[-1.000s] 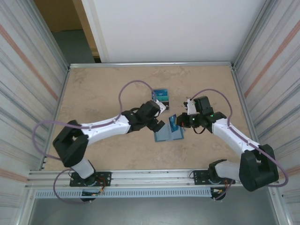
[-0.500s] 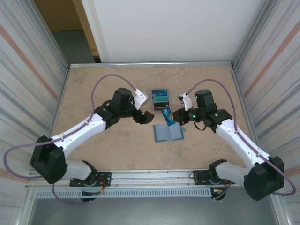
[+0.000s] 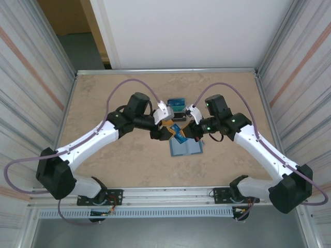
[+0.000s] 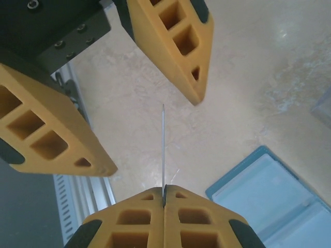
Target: Take the credit cards out of the card holder
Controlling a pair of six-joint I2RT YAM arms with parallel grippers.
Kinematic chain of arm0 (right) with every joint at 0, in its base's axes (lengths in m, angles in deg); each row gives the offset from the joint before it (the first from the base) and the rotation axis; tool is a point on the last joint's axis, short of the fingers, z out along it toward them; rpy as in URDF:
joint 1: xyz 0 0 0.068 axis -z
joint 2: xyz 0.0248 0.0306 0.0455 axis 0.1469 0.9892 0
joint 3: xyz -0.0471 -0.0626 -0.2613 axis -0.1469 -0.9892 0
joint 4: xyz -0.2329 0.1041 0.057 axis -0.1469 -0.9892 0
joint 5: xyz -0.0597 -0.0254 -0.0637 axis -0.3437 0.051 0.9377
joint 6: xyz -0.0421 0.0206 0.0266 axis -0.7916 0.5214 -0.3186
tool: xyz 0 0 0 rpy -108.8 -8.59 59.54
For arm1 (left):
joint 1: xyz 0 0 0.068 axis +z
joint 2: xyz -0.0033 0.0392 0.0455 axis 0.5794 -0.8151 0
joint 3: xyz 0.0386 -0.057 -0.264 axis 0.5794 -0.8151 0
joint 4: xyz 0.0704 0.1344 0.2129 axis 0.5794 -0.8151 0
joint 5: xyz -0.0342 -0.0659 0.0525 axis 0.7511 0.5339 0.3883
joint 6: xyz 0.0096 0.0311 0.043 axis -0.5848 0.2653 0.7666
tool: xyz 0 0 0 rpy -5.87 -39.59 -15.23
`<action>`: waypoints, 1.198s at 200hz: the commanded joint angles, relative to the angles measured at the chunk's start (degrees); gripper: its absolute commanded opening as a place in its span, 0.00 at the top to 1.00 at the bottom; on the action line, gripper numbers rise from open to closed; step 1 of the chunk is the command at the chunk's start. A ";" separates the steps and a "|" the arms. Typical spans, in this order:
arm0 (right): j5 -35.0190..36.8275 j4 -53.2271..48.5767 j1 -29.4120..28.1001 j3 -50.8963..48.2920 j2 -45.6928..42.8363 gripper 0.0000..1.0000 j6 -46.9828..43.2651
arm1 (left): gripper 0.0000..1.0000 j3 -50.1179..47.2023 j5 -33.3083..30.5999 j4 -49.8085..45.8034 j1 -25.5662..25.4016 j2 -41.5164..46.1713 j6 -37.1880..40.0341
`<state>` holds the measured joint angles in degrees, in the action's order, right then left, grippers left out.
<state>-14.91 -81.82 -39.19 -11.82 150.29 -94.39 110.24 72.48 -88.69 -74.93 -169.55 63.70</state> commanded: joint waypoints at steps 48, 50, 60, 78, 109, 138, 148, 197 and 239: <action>-1.65 -2.67 -1.35 3.30 1.58 1.00 -3.14 | 0.86 4.00 1.68 -6.80 -1.60 -4.23 4.28; -1.52 -2.63 -1.34 3.34 1.59 1.00 -3.14 | 0.88 4.06 1.56 -6.93 -1.69 -4.28 4.28; -0.80 -2.21 -1.34 3.05 1.37 0.98 -2.58 | 0.97 4.03 1.15 -7.22 -1.78 -4.25 4.21; 0.46 -1.22 -0.82 2.51 0.51 0.88 -1.33 | 1.00 3.27 -0.57 -6.50 -1.95 -3.33 3.61; 5.14 2.74 1.51 -0.56 -3.30 0.61 2.88 | 1.00 0.02 -5.01 -1.82 -1.90 0.55 0.46; 7.45 11.24 5.46 -7.53 -9.83 0.53 9.75 | 1.00 -7.08 -13.60 9.91 -1.87 7.00 -8.00; 7.37 15.29 6.52 -10.29 -12.61 0.53 12.53 | 1.00 -10.52 -17.07 15.01 -1.83 9.44 -11.80; 5.62 34.87 7.06 -22.41 -19.55 0.35 27.18 | 1.00 -20.38 -18.39 29.72 -0.84 17.29 -28.55; 0.85 41.23 4.98 -22.91 -16.83 0.35 29.98 | 1.00 -21.70 -9.83 37.40 -0.05 17.05 -38.71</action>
<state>-10.41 -48.82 -32.76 -35.17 132.25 -68.71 89.06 56.91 -59.88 -75.85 -153.07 34.02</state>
